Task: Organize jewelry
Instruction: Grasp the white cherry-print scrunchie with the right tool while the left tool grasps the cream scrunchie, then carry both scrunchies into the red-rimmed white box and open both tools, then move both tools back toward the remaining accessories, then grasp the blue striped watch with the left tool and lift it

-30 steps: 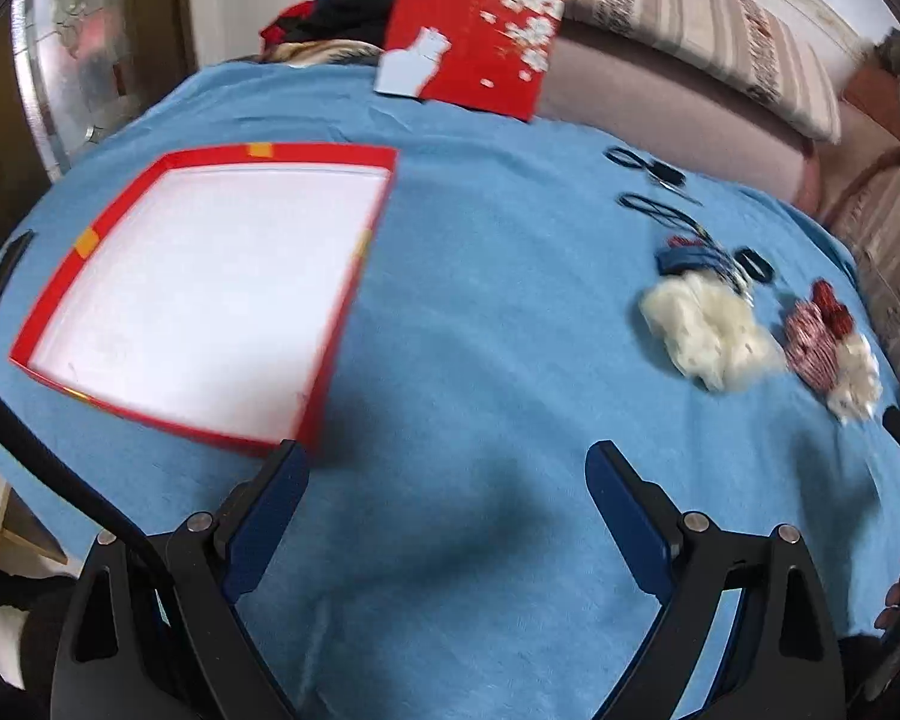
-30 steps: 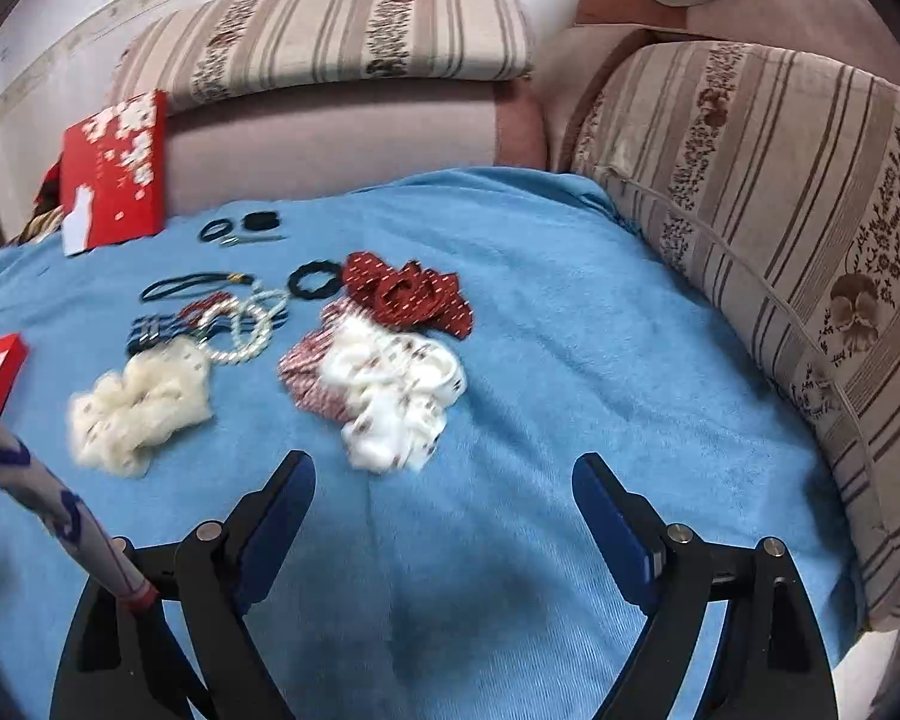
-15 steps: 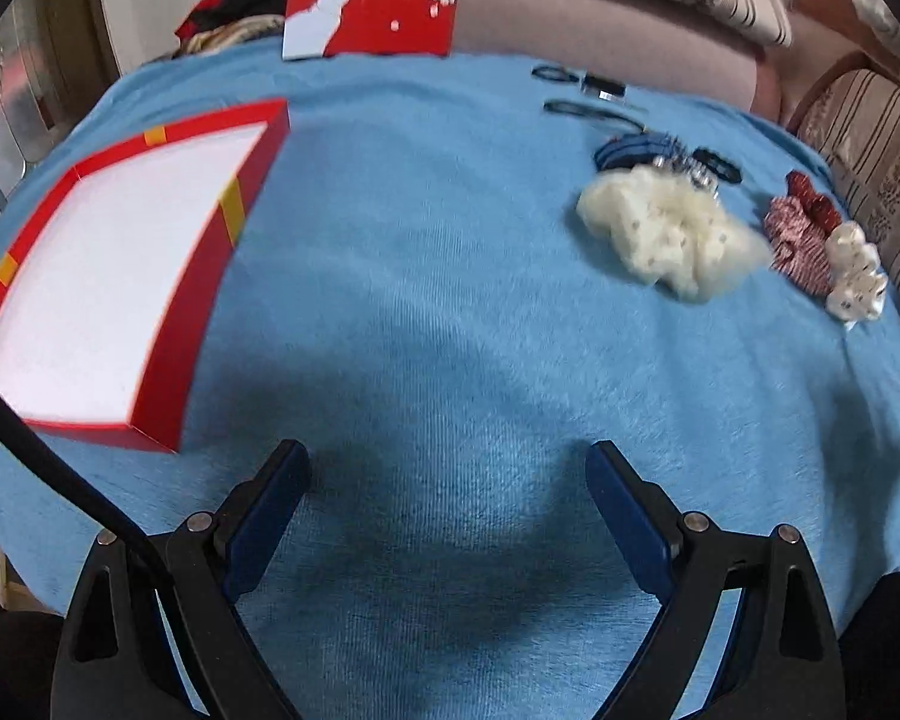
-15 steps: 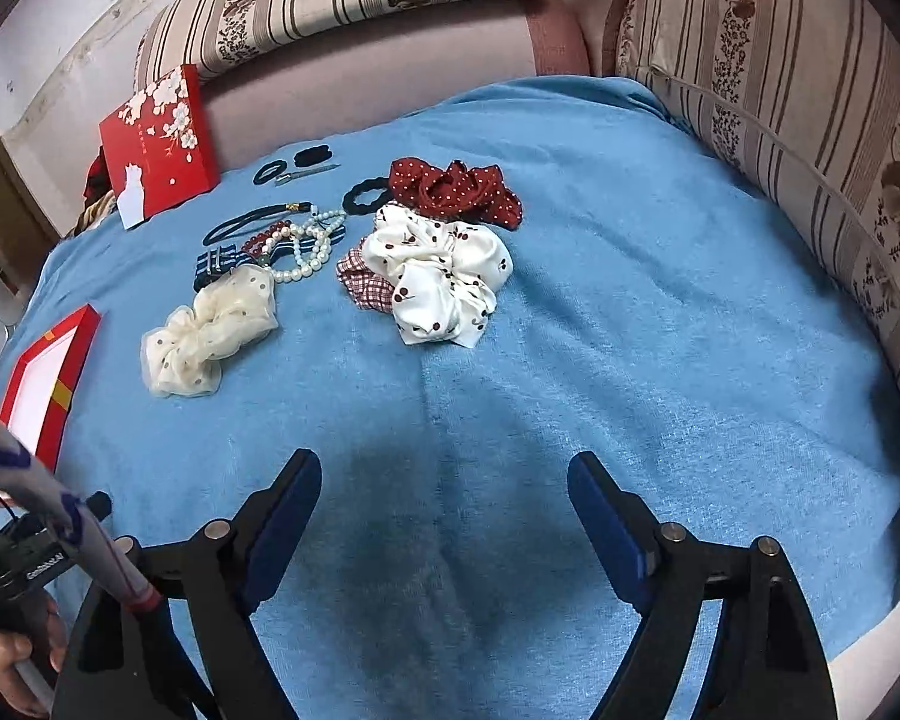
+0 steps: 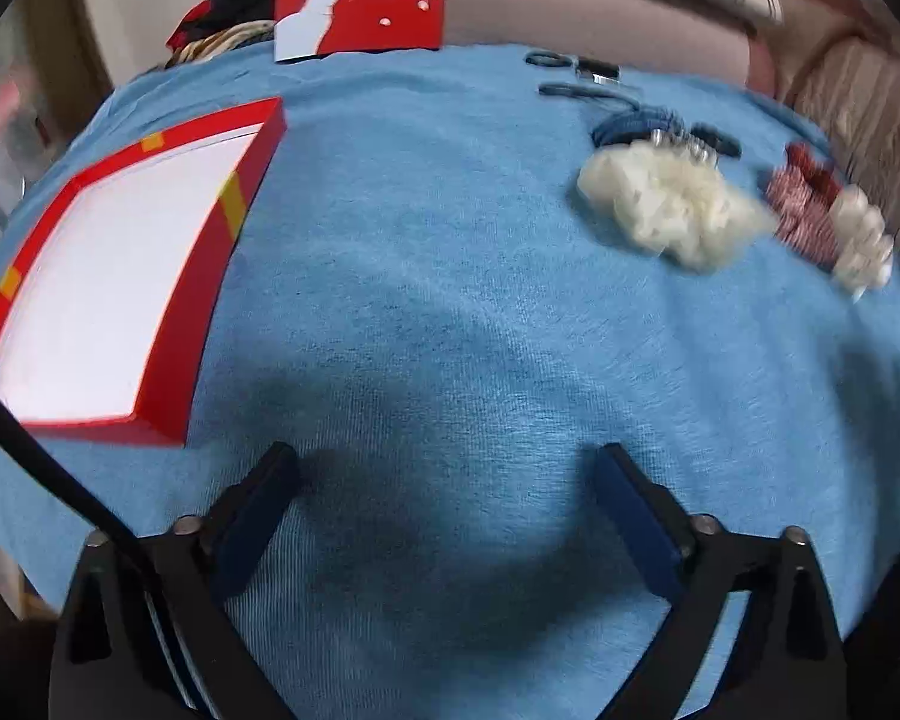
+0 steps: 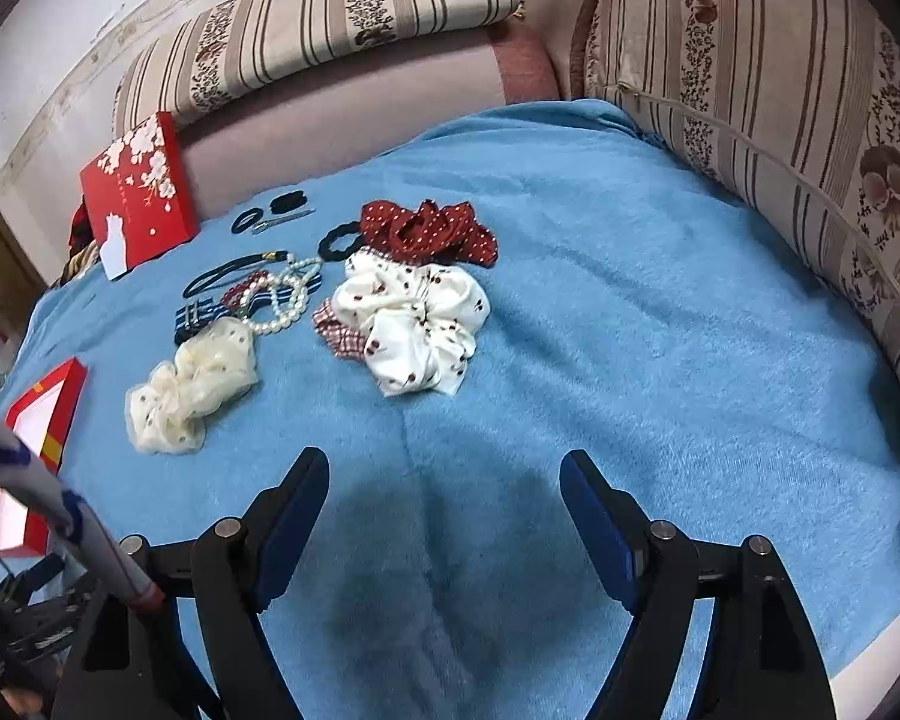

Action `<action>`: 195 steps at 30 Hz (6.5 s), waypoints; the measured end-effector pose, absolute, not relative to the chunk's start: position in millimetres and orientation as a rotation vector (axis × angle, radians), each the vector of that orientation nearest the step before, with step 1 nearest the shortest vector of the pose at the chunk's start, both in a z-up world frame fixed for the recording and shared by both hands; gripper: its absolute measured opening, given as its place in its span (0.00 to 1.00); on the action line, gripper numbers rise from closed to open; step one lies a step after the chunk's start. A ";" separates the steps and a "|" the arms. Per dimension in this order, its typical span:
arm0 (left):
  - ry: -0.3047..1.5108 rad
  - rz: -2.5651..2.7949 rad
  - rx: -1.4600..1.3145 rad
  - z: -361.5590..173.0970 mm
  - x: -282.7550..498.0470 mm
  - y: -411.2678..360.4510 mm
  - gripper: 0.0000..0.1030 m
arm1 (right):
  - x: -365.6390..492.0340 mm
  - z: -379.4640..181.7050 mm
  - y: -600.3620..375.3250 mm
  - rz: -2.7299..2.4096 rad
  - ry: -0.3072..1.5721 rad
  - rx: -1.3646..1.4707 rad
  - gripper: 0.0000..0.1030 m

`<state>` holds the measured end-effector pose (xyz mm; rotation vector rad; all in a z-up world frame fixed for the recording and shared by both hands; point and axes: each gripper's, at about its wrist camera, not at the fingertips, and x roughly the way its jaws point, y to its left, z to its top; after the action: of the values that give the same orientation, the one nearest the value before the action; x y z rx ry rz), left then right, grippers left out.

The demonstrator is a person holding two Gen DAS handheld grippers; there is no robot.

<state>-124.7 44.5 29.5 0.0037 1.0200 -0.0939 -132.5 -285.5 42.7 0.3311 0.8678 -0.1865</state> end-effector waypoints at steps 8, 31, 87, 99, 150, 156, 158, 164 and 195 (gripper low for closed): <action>0.916 -0.180 -0.012 79.5 -78.0 31.9 0.91 | -92.5 52.3 -290.7 -0.173 0.792 0.389 0.81; 1.073 -0.504 -0.063 17.6 15.6 -46.2 0.30 | -58.1 22.9 -279.7 -0.216 0.824 0.235 0.26; 0.842 0.383 -0.550 90.7 28.0 346.5 0.48 | 73.2 35.5 113.2 0.426 1.049 0.043 0.28; 0.828 0.314 -0.505 100.7 28.1 320.2 0.48 | 41.0 29.0 94.9 0.321 1.100 0.059 0.08; 0.844 -0.010 -0.331 91.4 -27.7 171.5 0.65 | -94.4 79.7 -213.2 -0.109 0.921 0.122 0.63; 0.857 -0.161 -0.260 88.8 -31.3 118.1 0.66 | -81.6 55.5 -262.4 -0.155 0.892 0.286 0.63; 0.891 -0.219 -0.276 85.9 -25.2 103.2 0.67 | -73.0 50.1 -271.6 -0.154 0.877 0.334 0.63; 0.964 -0.337 -0.309 74.7 7.9 52.6 0.72 | -49.7 33.6 -282.1 -0.144 0.862 0.390 0.63; 1.155 -0.513 -0.121 39.4 -18.8 -6.8 0.15 | -46.6 2.0 -260.9 0.162 1.046 0.535 0.06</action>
<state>-18.8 -6.8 39.4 -0.1208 1.1554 -0.5130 -46.6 -260.9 2.0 0.5349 1.0458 0.1625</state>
